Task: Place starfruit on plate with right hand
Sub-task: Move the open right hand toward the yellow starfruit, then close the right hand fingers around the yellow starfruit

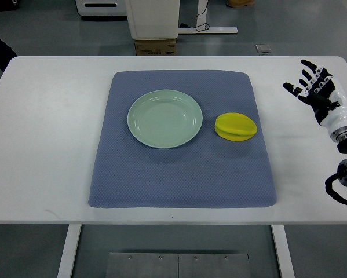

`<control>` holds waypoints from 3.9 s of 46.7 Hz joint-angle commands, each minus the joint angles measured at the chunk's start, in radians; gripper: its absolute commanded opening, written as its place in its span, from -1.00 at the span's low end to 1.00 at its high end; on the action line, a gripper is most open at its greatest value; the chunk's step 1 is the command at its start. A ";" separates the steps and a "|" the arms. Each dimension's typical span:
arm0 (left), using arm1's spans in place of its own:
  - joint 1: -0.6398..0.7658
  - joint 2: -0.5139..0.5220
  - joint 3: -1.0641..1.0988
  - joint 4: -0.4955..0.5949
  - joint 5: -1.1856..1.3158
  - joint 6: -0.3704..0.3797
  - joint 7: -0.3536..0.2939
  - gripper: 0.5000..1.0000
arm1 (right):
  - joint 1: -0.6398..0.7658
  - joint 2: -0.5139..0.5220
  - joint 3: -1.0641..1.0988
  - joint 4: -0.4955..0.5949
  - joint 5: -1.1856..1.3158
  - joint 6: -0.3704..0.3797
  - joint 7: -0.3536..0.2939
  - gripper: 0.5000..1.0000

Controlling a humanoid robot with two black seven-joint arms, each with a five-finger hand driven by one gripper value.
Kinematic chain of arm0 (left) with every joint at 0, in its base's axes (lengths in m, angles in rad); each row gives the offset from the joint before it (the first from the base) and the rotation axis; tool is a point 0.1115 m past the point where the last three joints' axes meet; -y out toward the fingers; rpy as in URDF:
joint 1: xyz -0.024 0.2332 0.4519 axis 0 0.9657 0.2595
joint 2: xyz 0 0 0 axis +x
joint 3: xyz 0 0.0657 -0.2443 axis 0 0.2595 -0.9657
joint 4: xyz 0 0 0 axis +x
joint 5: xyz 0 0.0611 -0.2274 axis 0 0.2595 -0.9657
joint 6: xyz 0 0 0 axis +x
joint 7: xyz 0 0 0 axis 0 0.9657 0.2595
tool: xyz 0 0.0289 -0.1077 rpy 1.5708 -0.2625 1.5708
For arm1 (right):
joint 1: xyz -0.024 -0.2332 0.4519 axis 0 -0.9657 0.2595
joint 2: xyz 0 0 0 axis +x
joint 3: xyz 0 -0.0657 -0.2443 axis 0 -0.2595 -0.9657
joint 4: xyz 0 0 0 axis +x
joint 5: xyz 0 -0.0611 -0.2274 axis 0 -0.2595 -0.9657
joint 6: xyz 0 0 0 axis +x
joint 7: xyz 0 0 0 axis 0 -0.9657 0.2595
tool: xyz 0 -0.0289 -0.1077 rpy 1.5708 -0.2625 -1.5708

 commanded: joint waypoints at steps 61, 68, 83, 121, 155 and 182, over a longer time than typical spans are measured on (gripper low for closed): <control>0.000 0.000 0.000 -0.001 0.000 0.000 0.000 1.00 | 0.158 0.020 -0.488 0.103 -0.383 -0.368 0.000 1.00; 0.000 0.000 0.000 -0.001 0.001 0.000 0.000 1.00 | 0.159 0.033 -0.488 0.103 -0.383 -0.368 0.000 1.00; 0.000 0.000 0.000 0.001 0.000 0.000 0.000 1.00 | 0.173 0.069 -0.500 0.092 -0.382 -0.368 0.000 1.00; 0.000 0.000 0.000 0.001 0.000 0.000 0.000 1.00 | 0.185 0.158 -0.540 -0.010 -0.377 -0.368 0.000 0.99; 0.000 0.000 0.000 0.001 0.000 0.000 0.000 1.00 | 0.185 0.184 -0.546 -0.086 -0.375 -0.368 0.000 0.68; 0.000 0.000 0.000 -0.001 0.000 0.000 0.000 1.00 | 0.185 0.191 -0.569 -0.093 -0.377 -0.371 0.000 0.40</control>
